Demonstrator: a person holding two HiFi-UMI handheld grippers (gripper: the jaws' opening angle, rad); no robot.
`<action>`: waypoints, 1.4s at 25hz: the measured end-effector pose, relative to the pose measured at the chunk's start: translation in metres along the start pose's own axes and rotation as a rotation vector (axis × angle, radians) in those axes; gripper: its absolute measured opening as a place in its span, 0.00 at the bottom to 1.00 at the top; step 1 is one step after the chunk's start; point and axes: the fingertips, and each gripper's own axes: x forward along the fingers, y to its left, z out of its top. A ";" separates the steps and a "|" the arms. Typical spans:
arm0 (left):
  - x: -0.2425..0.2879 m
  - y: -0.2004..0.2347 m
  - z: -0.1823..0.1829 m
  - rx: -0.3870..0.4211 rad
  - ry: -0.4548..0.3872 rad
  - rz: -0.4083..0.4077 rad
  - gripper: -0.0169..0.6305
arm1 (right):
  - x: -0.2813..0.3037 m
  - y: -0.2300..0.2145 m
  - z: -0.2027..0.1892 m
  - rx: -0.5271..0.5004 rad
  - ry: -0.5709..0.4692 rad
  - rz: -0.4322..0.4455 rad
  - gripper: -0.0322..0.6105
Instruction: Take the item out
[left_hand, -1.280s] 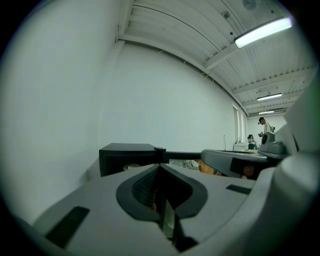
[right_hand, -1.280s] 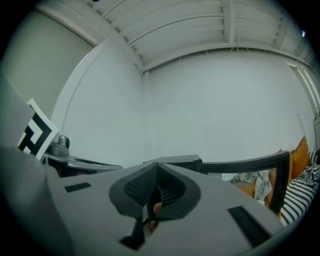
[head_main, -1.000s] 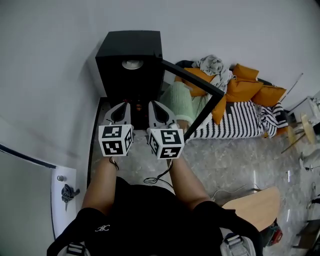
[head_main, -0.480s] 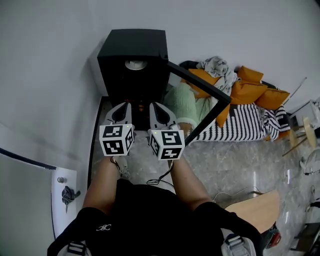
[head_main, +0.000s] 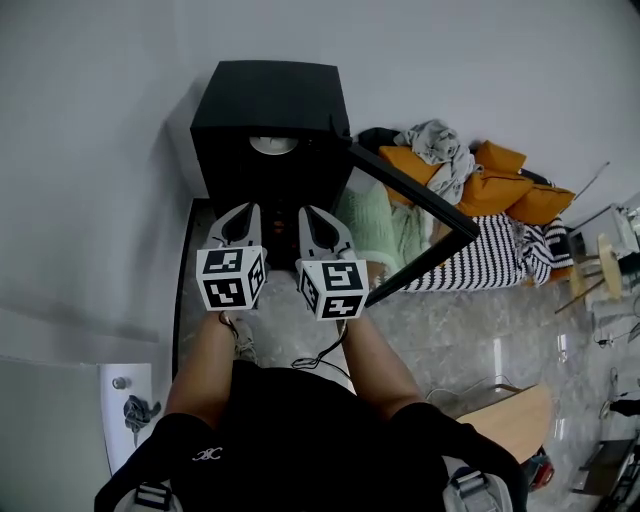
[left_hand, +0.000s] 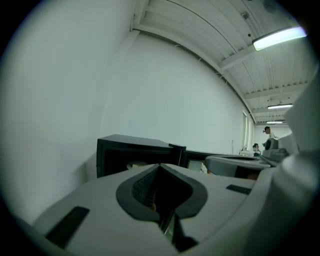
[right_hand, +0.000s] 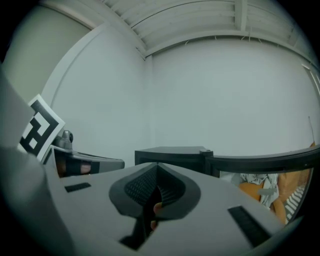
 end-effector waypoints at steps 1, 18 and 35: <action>0.007 0.008 0.002 -0.002 0.000 -0.004 0.03 | 0.011 0.000 0.001 -0.005 0.002 -0.001 0.05; 0.099 0.106 0.019 0.075 0.071 -0.151 0.03 | 0.160 0.009 -0.014 -0.042 0.104 -0.103 0.06; 0.132 0.117 -0.015 0.044 0.148 -0.178 0.03 | 0.218 -0.007 -0.078 -0.476 0.331 -0.029 0.06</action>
